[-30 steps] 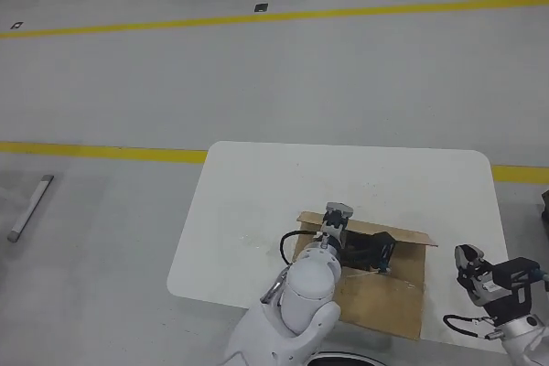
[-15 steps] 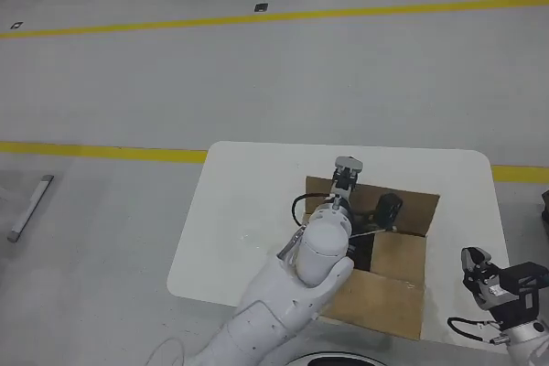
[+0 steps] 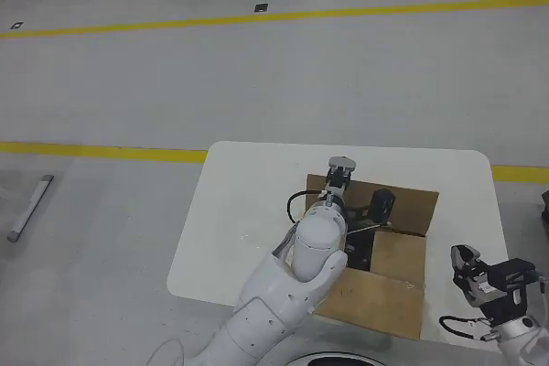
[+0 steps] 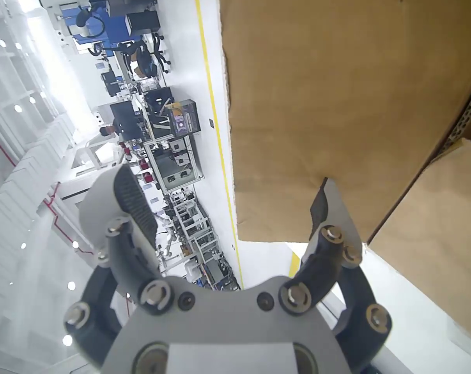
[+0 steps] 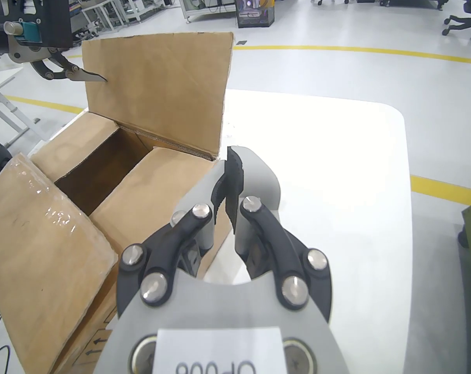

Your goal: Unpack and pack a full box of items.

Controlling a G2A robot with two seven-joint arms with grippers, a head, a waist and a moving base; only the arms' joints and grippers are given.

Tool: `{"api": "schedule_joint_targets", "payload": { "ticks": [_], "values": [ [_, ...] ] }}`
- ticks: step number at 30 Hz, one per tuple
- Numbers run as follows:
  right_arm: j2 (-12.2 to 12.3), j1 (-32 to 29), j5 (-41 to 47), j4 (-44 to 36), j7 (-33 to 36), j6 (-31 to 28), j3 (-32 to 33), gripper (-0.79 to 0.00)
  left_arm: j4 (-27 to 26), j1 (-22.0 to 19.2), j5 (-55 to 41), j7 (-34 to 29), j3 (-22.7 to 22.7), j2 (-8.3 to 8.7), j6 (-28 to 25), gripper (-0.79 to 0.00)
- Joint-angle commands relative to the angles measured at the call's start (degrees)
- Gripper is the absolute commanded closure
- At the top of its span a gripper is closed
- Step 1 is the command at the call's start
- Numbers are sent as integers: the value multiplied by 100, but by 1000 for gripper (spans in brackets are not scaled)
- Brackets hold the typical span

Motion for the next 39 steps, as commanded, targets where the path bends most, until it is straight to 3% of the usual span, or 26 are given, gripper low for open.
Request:
{"api": "schedule_joint_targets", "payload": {
  "ticks": [1,24,35,39],
  "values": [
    [2,143,-113,-7,91,-2,-79,0,-17,56,26,21,-48,10,-24,-785],
    [-29,2171,-424,729,1824,433,-916,0,-210,236,17,-43,-314,-61,96,-785],
    [-33,2507,-83,921,2476,498,-985,0,-1140,1100,-103,321,-722,75,232,-785],
    [-24,2433,144,819,2313,282,-906,0,-1540,1502,13,613,-965,188,165,-785]
  ]
}}
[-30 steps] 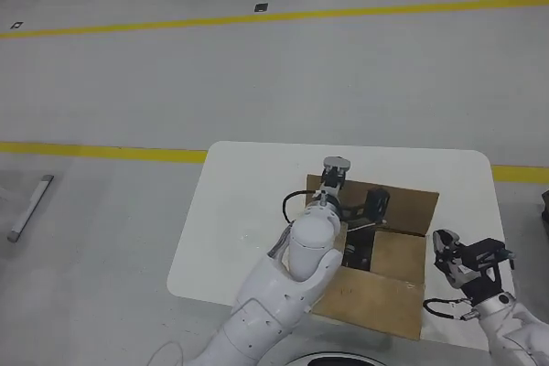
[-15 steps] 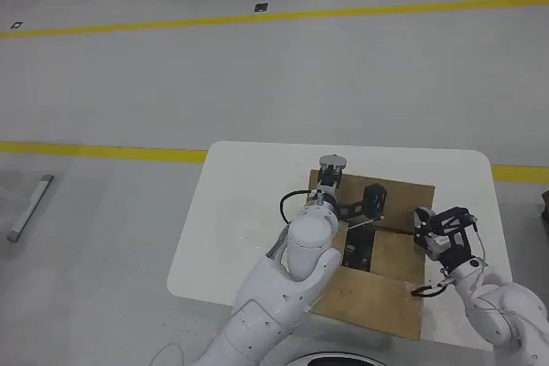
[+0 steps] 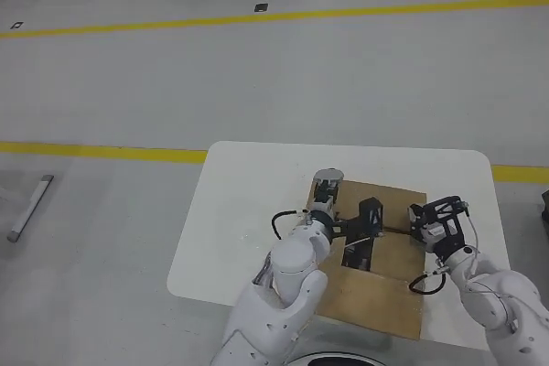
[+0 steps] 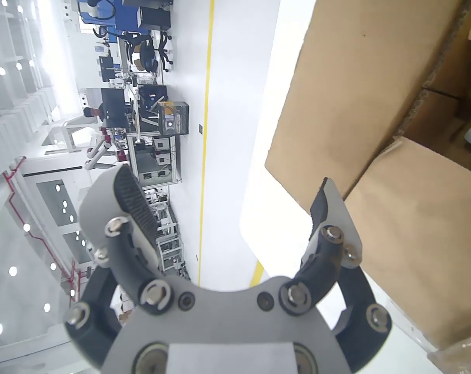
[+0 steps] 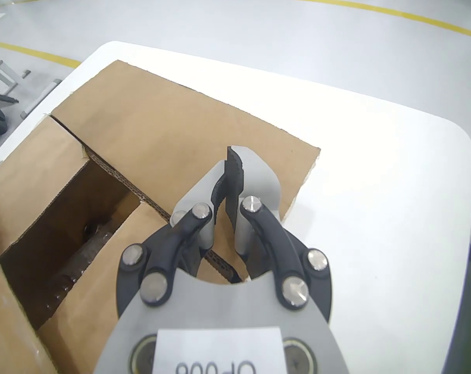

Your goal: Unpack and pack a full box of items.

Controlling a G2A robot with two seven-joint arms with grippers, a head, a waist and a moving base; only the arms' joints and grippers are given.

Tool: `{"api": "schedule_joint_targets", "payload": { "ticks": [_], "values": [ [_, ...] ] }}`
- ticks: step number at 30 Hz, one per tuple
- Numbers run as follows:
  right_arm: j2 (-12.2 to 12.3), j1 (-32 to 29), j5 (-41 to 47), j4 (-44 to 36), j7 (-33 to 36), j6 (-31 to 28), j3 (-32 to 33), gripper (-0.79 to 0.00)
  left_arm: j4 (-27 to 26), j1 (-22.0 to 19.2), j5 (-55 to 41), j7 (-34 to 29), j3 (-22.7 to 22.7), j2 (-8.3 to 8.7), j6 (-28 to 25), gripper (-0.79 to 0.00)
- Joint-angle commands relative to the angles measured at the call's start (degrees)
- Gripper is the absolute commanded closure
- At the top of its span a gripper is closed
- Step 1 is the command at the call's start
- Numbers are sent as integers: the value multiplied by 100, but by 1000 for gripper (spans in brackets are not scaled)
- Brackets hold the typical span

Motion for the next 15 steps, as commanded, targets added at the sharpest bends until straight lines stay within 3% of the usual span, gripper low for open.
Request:
{"api": "schedule_joint_targets", "payload": {
  "ticks": [1,5,15],
  "values": [
    [12,-104,150,-107,-146,-194,99,0,-269,225,62,143,-147,59,14,-785],
    [57,-480,362,-476,-475,-762,395,0,-729,558,56,465,-392,156,-158,-785],
    [198,-1478,341,-848,-1066,-2536,1138,0,-1558,1103,-404,1337,-914,367,-1376,-785]
  ]
}}
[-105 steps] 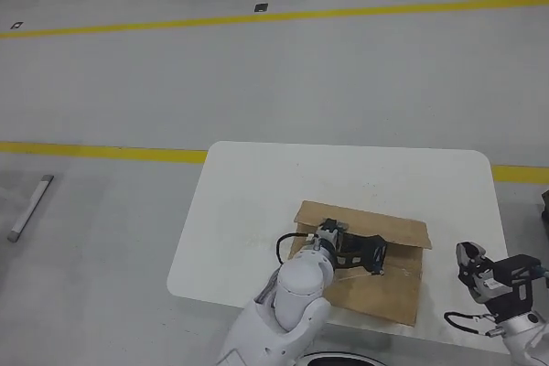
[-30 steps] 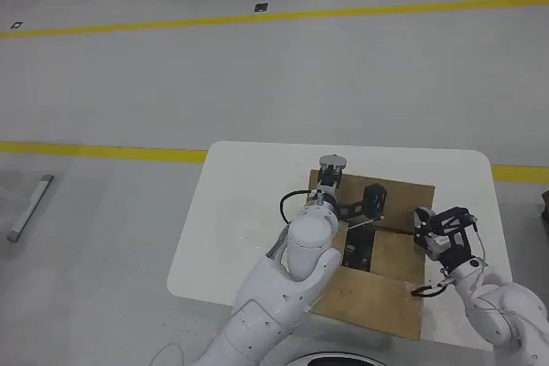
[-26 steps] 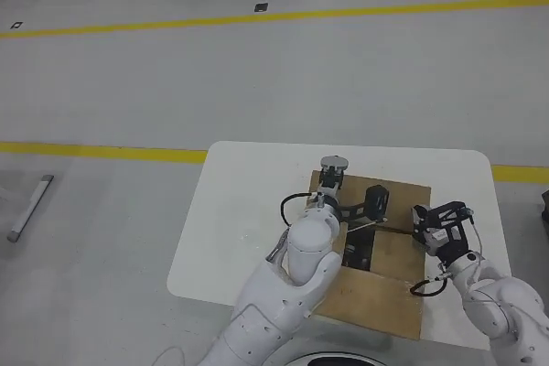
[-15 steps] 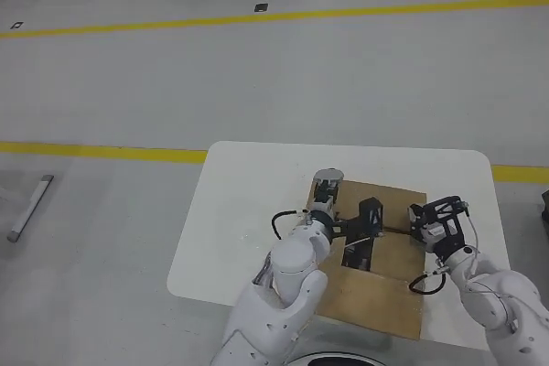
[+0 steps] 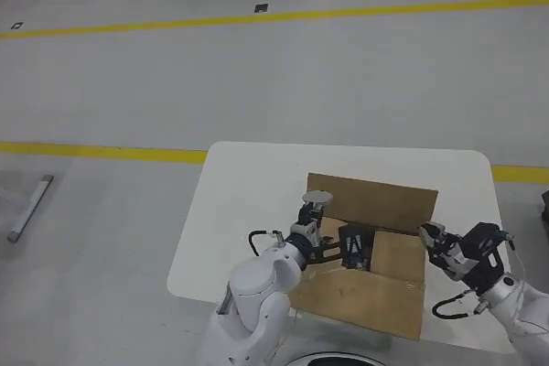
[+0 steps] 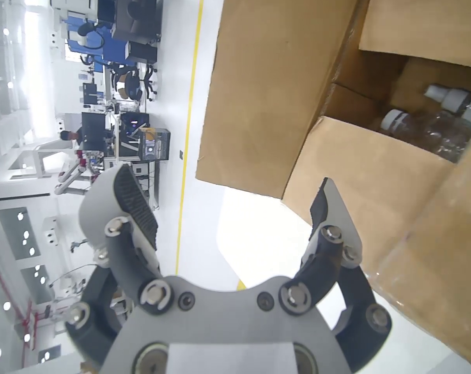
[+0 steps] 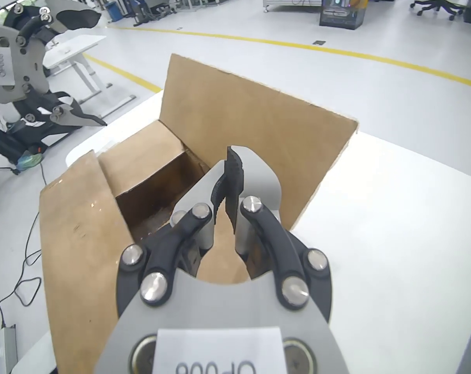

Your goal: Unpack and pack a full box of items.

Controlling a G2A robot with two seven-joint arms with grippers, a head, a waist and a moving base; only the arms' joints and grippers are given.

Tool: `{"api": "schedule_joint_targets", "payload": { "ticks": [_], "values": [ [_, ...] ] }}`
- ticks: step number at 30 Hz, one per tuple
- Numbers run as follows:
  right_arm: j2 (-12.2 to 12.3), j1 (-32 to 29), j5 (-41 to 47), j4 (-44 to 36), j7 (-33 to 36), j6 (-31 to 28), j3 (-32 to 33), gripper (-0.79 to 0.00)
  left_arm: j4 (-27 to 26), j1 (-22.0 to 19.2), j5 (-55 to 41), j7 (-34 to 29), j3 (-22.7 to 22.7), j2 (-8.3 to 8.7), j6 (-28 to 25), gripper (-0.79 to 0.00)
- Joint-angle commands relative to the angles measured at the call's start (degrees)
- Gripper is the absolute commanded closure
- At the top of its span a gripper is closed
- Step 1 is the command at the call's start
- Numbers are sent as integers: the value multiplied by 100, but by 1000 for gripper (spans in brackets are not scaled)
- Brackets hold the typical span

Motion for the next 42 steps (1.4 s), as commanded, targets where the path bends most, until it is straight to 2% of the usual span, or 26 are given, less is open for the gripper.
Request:
{"api": "schedule_joint_targets", "payload": {
  "ticks": [1,5,7,8,9,23,26,30,34,38,42],
  "values": [
    [19,-144,52,54,-164,-342,98,0,-139,57,-85,126,-65,37,-257,-785],
    [56,-255,329,324,-387,-1035,195,0,-240,167,-376,199,-169,66,-348,-785],
    [74,-257,417,455,-450,-1300,229,-145,-264,184,-484,222,-185,81,-428,-785],
    [81,-248,435,506,-473,-1385,236,-268,-267,178,-438,203,-167,94,-489,-785],
    [87,-239,429,537,-502,-1437,240,-785,-270,163,-364,219,-122,111,-551,-785],
    [88,-237,422,543,-513,-1443,241,-785,-262,160,-315,305,-70,137,-552,-785],
    [93,-238,648,592,-448,-1446,195,-785,-262,160,-315,305,-70,137,-552,-785],
    [138,-218,1192,748,-161,-1750,229,-785,-262,160,-315,305,-70,137,-552,-785],
    [222,-98,2134,1148,489,-1996,247,-785,-262,160,-315,305,-70,137,-552,-785],
    [344,71,3064,1417,1485,-2074,186,-785,-262,160,-315,305,-70,137,-552,-785],
    [455,164,3946,1507,2212,-2140,119,-785,-358,372,-783,132,-365,123,184,-785]
  ]
}}
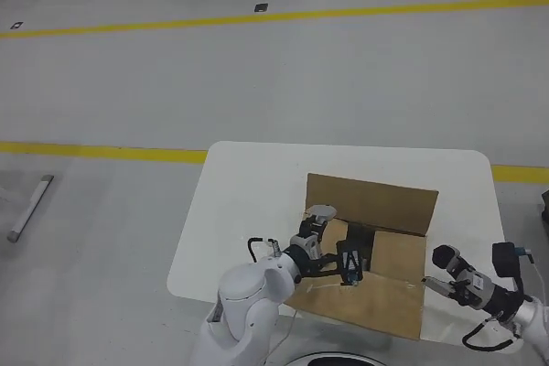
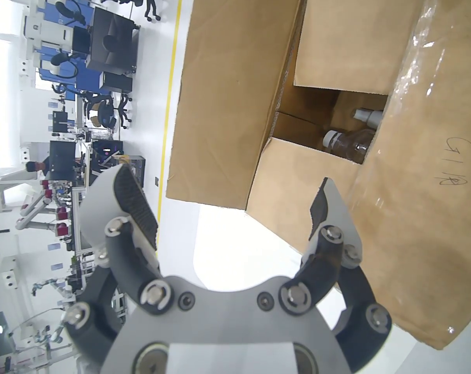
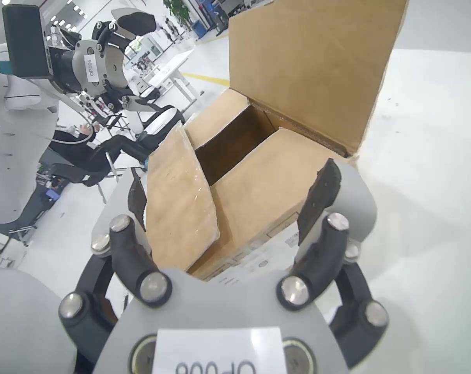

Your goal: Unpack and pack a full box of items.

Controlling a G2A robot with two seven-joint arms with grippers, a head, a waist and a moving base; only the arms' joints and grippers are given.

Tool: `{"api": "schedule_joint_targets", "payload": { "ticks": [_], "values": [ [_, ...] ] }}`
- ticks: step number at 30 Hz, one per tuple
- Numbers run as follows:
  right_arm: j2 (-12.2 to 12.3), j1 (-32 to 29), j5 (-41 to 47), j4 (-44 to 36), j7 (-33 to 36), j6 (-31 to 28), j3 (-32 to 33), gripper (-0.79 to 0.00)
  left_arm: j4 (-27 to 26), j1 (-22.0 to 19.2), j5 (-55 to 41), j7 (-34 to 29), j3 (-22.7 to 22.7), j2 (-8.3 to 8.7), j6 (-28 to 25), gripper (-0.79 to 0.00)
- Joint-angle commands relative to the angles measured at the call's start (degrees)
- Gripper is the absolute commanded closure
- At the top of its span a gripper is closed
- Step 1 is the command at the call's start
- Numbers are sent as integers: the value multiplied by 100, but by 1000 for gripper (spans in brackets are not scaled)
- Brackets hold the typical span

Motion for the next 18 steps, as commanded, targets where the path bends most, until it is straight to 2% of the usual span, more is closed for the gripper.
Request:
{"api": "schedule_joint_targets", "payload": {
  "ticks": [1,9,13,18],
  "values": [
    [48,29,481,50,287,-42,-12,-785,-103,101,-301,-121,-158,-5,322,-785],
    [87,76,632,71,393,-68,55,-785,-338,515,-1306,-497,-596,-6,807,-785],
    [86,79,628,59,384,-46,47,-785,-362,695,-2360,-797,-788,-67,1434,-785],
    [130,64,632,-160,666,15,-150,-785,-383,679,-2415,-868,-791,-69,1457,-785]
  ]
}}
